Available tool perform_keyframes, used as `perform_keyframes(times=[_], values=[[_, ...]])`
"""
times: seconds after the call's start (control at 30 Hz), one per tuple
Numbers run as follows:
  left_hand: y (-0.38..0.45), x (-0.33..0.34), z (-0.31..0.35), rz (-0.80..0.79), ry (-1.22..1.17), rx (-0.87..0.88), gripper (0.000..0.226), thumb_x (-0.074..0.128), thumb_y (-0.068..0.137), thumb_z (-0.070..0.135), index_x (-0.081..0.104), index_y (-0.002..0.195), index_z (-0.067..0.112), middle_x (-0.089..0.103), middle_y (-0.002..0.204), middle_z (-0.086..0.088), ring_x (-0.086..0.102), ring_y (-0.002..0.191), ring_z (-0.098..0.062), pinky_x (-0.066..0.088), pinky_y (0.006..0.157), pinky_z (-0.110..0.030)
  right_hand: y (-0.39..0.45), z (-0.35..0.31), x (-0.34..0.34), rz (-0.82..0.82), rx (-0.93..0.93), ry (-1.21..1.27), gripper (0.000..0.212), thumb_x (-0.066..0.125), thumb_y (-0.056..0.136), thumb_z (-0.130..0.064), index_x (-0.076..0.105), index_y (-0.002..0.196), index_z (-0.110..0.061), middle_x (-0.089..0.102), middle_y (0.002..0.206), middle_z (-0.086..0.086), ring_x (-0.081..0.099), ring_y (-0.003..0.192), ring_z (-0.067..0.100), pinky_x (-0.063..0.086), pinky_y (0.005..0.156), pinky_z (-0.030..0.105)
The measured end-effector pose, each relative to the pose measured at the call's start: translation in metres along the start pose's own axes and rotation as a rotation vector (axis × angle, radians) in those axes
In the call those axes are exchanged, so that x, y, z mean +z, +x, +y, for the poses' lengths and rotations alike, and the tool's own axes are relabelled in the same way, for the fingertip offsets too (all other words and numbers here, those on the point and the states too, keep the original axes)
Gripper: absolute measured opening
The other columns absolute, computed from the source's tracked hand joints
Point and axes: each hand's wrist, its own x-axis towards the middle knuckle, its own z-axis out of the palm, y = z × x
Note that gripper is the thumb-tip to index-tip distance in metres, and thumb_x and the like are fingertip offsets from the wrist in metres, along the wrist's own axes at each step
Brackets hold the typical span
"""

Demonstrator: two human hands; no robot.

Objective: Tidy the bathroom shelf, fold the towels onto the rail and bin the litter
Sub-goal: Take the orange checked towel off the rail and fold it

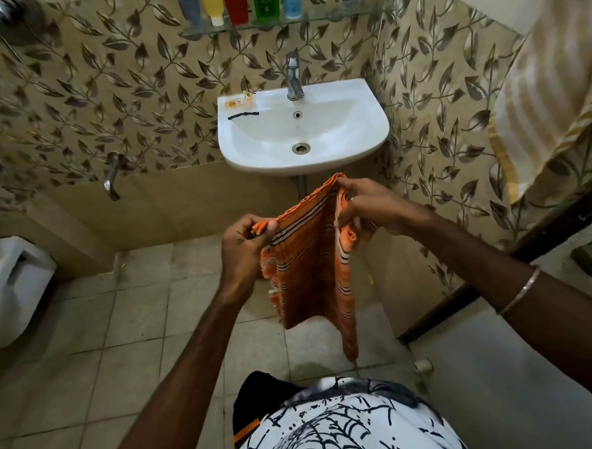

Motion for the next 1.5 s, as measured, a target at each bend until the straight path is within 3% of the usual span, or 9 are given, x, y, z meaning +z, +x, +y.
perform_keyframes(times=[0.27,0.4,0.57,0.77,0.9,1.0,1.2,1.4,1.5], values=[[-0.015,0.044,0.008,-0.039,-0.129,0.015,0.008,0.063,0.095,0.02,0.064,0.09,0.014,0.07,0.094,-0.018,0.067,0.081,-0.024,0.057,0.07,-0.043,0.011,-0.028,0.021,0.133,0.016,0.091,0.045,0.061,0.089,0.006,0.036,0.122,-0.011,0.065,0.097,0.027,0.073,0.062,0.037,0.058,0.047,0.037],[-0.015,0.054,0.011,-0.026,-0.162,0.055,0.003,0.068,0.094,0.019,0.067,0.096,0.017,0.074,0.093,-0.006,0.071,0.083,-0.015,0.057,0.069,-0.027,0.011,-0.037,0.024,0.205,0.01,0.096,0.043,0.059,0.091,0.003,0.033,0.122,-0.012,0.065,0.097,0.026,0.075,0.066,0.034,0.061,0.052,0.042],[-0.01,0.056,0.019,-0.03,-0.067,0.153,0.044,0.083,0.078,0.013,0.066,0.117,0.022,0.074,0.106,0.008,0.071,0.097,-0.006,0.058,0.076,-0.021,0.008,-0.043,0.019,0.243,-0.001,0.172,0.044,0.063,0.089,0.001,0.038,0.123,-0.006,0.064,0.112,0.025,0.075,0.087,0.037,0.062,0.079,0.055],[0.016,0.05,0.036,0.05,-0.086,0.154,0.021,0.069,0.088,0.0,0.072,0.106,0.01,0.075,0.097,0.0,0.072,0.092,-0.014,0.058,0.076,-0.025,0.008,-0.029,0.011,0.326,-0.128,0.169,0.057,0.075,0.085,-0.036,0.047,0.13,-0.018,0.069,0.099,0.004,0.074,0.083,0.021,0.061,0.059,0.037],[0.026,0.039,0.049,0.033,-0.141,0.132,0.015,0.066,0.091,0.001,0.07,0.104,0.008,0.074,0.095,0.0,0.072,0.089,-0.01,0.058,0.074,-0.023,0.014,-0.006,0.004,0.507,-0.282,0.273,0.087,0.082,0.078,-0.041,0.029,0.146,-0.034,0.054,0.131,0.008,0.056,0.122,0.024,0.054,0.095,0.048],[0.031,0.023,0.056,-0.002,-0.183,0.134,0.016,0.067,0.09,0.002,0.068,0.107,0.0,0.074,0.096,-0.005,0.072,0.09,-0.015,0.058,0.075,-0.026,0.017,0.012,-0.001,0.327,-0.222,0.31,0.097,0.078,0.084,-0.025,0.014,0.157,-0.03,0.042,0.153,0.013,0.04,0.142,0.03,0.036,0.114,0.058],[0.037,-0.017,0.066,-0.15,-0.287,0.173,0.019,0.069,0.088,0.003,0.068,0.107,0.003,0.075,0.095,-0.004,0.072,0.092,-0.018,0.058,0.077,-0.029,0.015,0.006,0.019,0.19,-0.308,0.371,0.052,0.078,0.077,-0.014,0.063,0.123,0.006,0.069,0.122,0.021,0.067,0.113,0.037,0.051,0.1,0.059],[0.052,-0.055,0.054,-0.429,-0.398,0.078,0.074,0.087,0.072,0.033,0.056,0.137,0.016,0.067,0.127,-0.009,0.061,0.122,-0.032,0.054,0.093,-0.041,0.011,-0.025,0.023,0.068,-0.435,0.411,0.026,0.072,0.081,-0.011,0.069,0.107,-0.011,0.078,0.1,0.001,0.075,0.097,0.021,0.061,0.078,0.034],[0.053,-0.059,0.036,-0.554,-0.231,-0.001,0.066,0.089,0.065,0.028,0.065,0.127,0.029,0.068,0.129,0.0,0.063,0.123,-0.021,0.055,0.096,-0.036,0.01,-0.039,0.019,-0.025,-0.47,0.469,0.032,0.071,0.08,-0.013,0.067,0.111,-0.009,0.077,0.105,0.004,0.072,0.104,0.025,0.06,0.085,0.036]])
